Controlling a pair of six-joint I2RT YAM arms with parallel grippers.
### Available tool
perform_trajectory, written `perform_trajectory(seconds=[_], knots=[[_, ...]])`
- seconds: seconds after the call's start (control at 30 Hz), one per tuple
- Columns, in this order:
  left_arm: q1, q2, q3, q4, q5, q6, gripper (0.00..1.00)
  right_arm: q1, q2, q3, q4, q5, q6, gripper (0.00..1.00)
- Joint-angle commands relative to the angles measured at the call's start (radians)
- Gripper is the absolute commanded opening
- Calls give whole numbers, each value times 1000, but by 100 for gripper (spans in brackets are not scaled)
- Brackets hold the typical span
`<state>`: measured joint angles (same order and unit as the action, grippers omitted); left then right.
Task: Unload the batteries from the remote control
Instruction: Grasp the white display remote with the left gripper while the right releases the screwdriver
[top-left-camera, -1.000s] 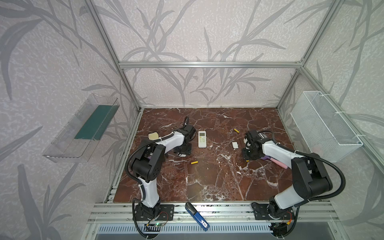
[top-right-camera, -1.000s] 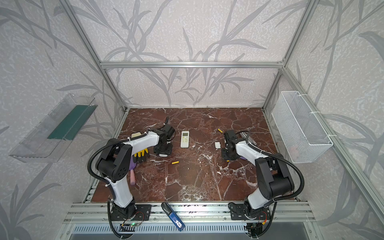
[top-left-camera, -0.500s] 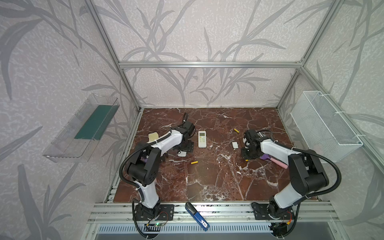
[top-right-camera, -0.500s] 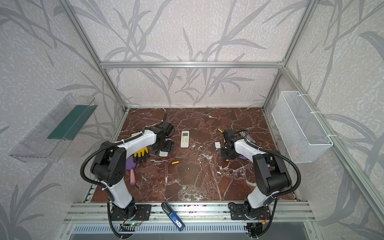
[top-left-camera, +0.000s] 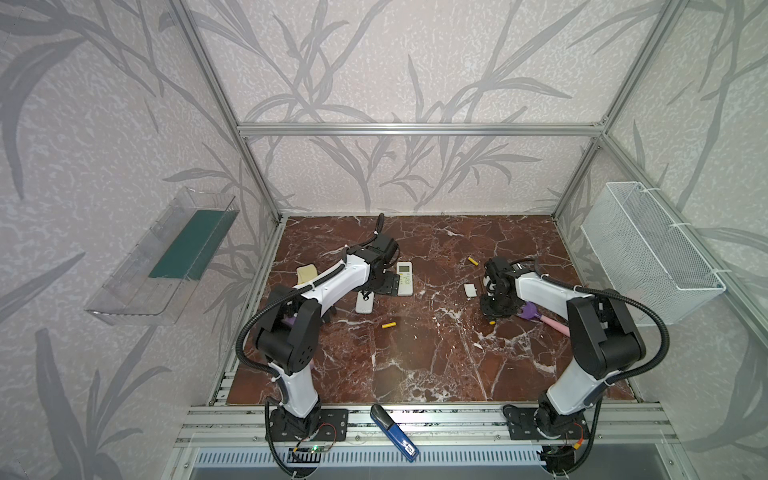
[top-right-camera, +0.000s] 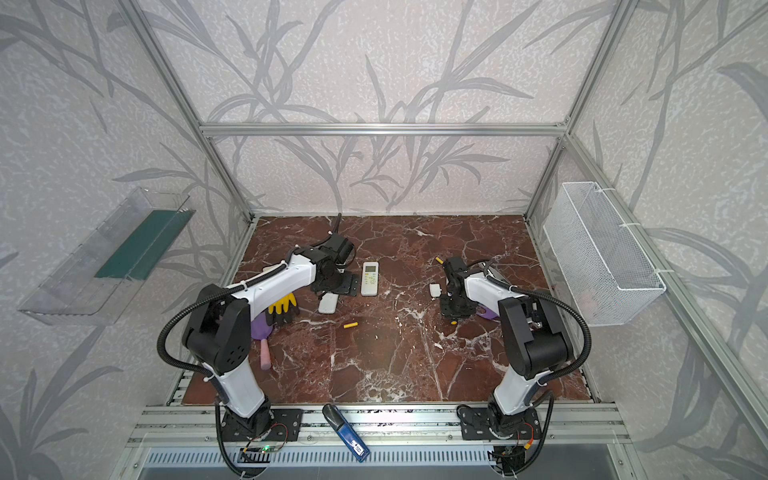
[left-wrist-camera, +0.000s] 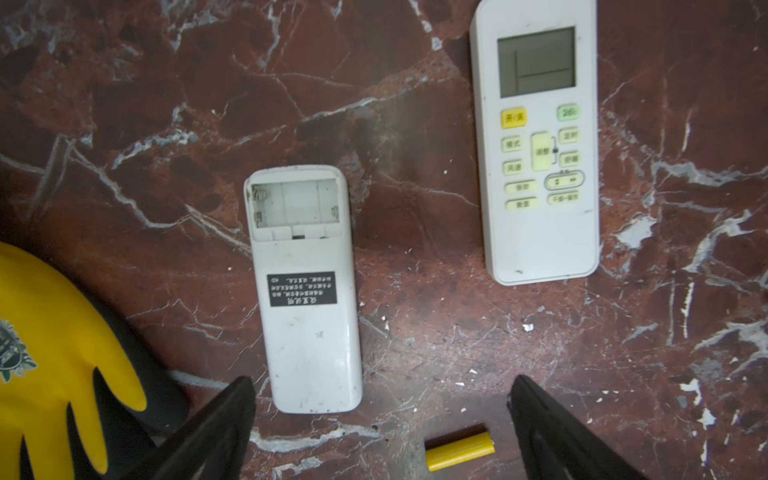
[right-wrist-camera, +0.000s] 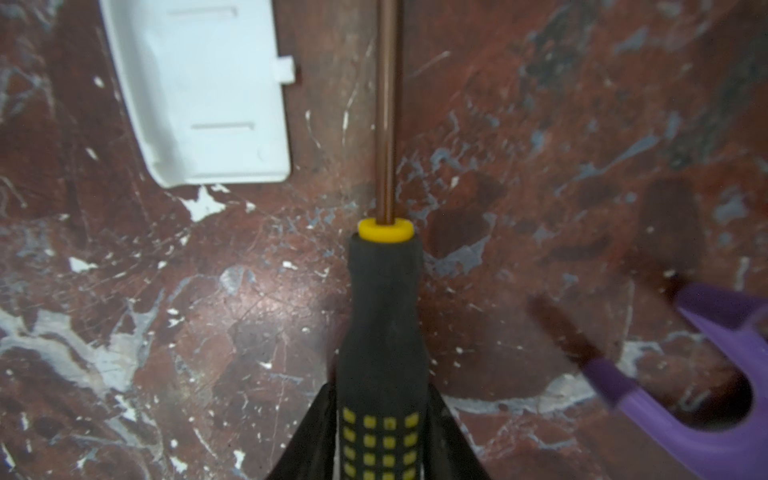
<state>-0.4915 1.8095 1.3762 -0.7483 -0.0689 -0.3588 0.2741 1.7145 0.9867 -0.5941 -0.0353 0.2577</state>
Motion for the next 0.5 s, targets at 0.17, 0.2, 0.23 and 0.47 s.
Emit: perform_trajectory(seconds=[0.17, 0.2, 0.23, 0.47], knots=[[-24, 121, 119, -20, -2, 0, 98, 2, 11, -8, -16, -1, -24, 51], [-25, 132, 129, -20, -2, -2, 99, 2, 7, -8, -15, -6, -26, 53], [-27, 143, 140, -20, -2, -3, 99, 2, 2, -9, -13, -9, -29, 54], [-54, 218, 222, -14, 6, 1, 98, 2, -82, -6, -13, -11, -46, 70]])
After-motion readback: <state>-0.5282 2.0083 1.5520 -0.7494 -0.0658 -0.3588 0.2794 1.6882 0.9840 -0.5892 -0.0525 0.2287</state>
